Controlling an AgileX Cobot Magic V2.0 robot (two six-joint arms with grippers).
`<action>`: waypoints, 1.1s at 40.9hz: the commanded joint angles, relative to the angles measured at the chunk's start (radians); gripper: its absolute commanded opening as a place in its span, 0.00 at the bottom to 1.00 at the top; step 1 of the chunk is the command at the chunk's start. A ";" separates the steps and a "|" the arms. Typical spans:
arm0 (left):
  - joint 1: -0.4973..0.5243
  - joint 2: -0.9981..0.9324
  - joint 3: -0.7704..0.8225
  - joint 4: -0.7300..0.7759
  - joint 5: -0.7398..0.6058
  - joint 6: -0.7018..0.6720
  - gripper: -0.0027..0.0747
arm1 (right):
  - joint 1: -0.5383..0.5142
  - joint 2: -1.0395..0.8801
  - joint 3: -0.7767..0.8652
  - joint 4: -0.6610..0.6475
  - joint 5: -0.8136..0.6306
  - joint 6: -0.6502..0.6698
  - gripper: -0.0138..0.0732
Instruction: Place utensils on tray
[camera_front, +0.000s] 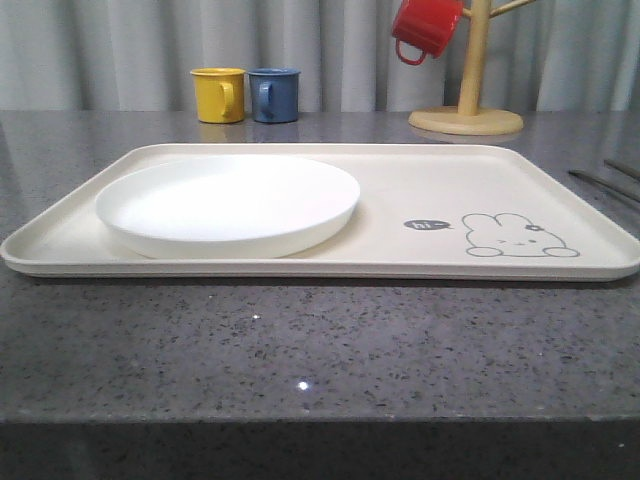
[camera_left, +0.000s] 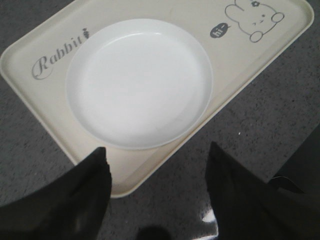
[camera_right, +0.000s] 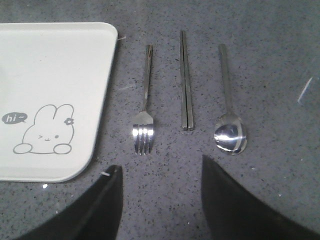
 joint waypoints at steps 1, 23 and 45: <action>-0.031 -0.120 0.043 0.056 -0.058 -0.090 0.56 | -0.005 0.013 -0.032 -0.005 -0.065 -0.007 0.61; -0.031 -0.479 0.244 0.062 -0.119 -0.092 0.56 | -0.004 0.023 -0.041 0.005 -0.022 -0.014 0.61; -0.031 -0.479 0.244 0.062 -0.119 -0.092 0.56 | 0.111 0.512 -0.373 0.001 0.307 -0.037 0.61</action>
